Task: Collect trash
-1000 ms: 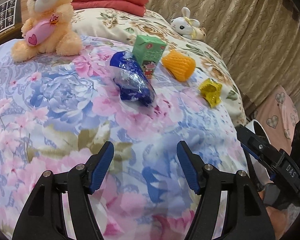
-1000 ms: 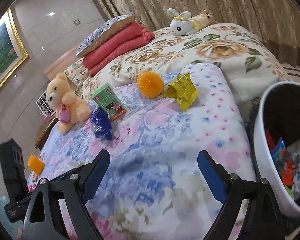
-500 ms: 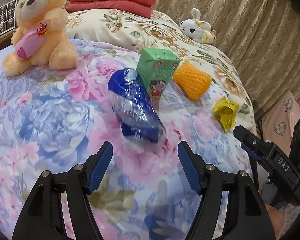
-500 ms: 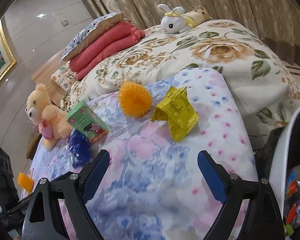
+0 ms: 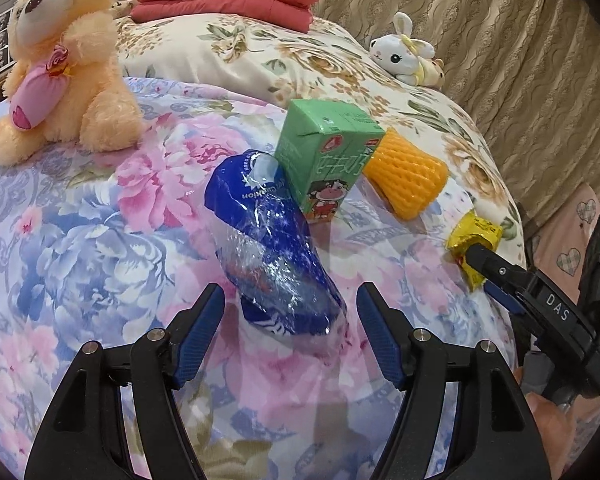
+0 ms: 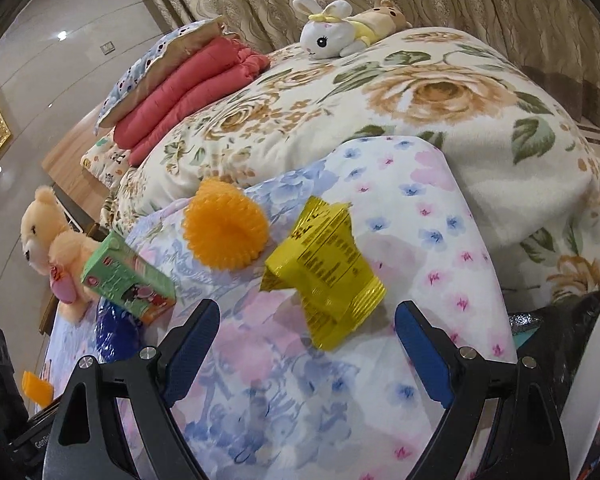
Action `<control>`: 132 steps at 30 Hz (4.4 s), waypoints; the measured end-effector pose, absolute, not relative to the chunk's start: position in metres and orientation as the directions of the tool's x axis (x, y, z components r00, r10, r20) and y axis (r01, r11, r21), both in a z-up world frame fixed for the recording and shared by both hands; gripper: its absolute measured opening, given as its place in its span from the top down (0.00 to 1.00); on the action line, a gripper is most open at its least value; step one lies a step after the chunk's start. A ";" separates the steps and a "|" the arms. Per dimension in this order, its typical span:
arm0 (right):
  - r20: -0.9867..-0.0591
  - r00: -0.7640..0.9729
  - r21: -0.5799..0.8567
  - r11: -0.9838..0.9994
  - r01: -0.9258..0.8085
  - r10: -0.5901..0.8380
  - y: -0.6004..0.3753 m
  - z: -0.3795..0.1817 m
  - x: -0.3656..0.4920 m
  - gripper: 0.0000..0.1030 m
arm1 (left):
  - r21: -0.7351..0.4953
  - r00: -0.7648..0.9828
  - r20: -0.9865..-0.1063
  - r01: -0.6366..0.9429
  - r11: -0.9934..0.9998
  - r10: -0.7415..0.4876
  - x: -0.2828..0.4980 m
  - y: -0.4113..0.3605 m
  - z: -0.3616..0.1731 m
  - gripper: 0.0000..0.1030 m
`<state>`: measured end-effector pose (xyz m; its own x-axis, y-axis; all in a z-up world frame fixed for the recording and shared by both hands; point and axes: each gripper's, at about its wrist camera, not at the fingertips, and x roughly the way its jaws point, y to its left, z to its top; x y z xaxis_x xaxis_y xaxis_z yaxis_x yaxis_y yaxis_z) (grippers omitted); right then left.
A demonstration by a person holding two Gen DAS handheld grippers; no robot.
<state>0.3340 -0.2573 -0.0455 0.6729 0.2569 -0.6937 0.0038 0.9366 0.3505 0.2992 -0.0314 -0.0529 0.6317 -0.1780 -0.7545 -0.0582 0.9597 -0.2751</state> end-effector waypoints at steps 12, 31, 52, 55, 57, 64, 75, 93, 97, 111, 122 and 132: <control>-0.695 0.682 0.344 0.938 0.037 0.228 -0.262 -0.047 0.337 0.38 | -0.269 0.629 -0.752 -0.017 0.963 -0.199 0.298 -0.036 -0.058 0.65; -0.632 0.689 0.416 0.905 -0.084 0.355 -0.243 -0.030 0.259 0.68 | -0.303 0.643 -0.719 0.054 0.952 -0.265 0.232 -0.040 -0.043 0.75; -0.598 0.723 0.455 0.889 -0.051 0.347 -0.268 -0.017 0.173 0.68 | -0.279 0.624 -0.703 0.200 0.939 -0.342 0.175 -0.088 -0.026 0.75; -0.592 0.733 0.457 0.889 -0.039 0.336 -0.276 -0.014 0.164 0.68 | -0.276 0.621 -0.700 0.219 0.936 -0.352 0.170 -0.097 -0.023 0.75; -0.585 0.741 0.460 0.888 -0.033 0.330 -0.282 -0.012 0.158 0.68 | -0.271 0.618 -0.701 0.232 0.934 -0.357 0.168 -0.102 -0.022 0.75; -0.567 0.768 0.459 0.888 -0.007 0.299 -0.299 -0.006 0.142 0.68 | -0.256 0.605 -0.705 0.272 0.928 -0.371 0.160 -0.121 -0.020 0.75; -0.552 0.795 0.473 0.880 0.049 0.252 -0.329 -0.003 0.123 0.68 | -0.240 0.567 -0.717 0.346 0.907 -0.405 0.150 -0.158 -0.019 0.75; -0.541 0.825 0.455 0.882 0.125 0.162 -0.373 0.007 0.101 0.67 | -0.225 0.527 -0.717 0.445 0.867 -0.456 0.149 -0.213 -0.010 0.75; -0.543 0.827 0.457 0.878 0.143 0.148 -0.381 0.007 0.100 0.67 | -0.219 0.523 -0.717 0.459 0.861 -0.461 0.151 -0.220 -0.009 0.75; -0.553 0.826 0.451 0.872 0.190 0.106 -0.405 0.004 0.095 0.67 | -0.213 0.494 -0.727 0.499 0.840 -0.477 0.152 -0.248 -0.010 0.75; -0.553 0.829 0.448 0.869 0.209 0.086 -0.418 0.004 0.093 0.67 | -0.202 0.487 -0.727 0.521 0.829 -0.484 0.157 -0.263 -0.006 0.75; -0.564 0.822 0.439 0.871 0.219 0.077 -0.432 0.005 0.099 0.67 | -0.190 0.480 -0.728 0.545 0.816 -0.490 0.160 -0.281 -0.001 0.75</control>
<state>0.0995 -0.4319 0.0045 0.8221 0.0773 -0.5640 0.2193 0.8713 0.4390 0.1595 -0.2808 -0.0014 0.4796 -0.4902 -0.7278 0.5454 0.8163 -0.1904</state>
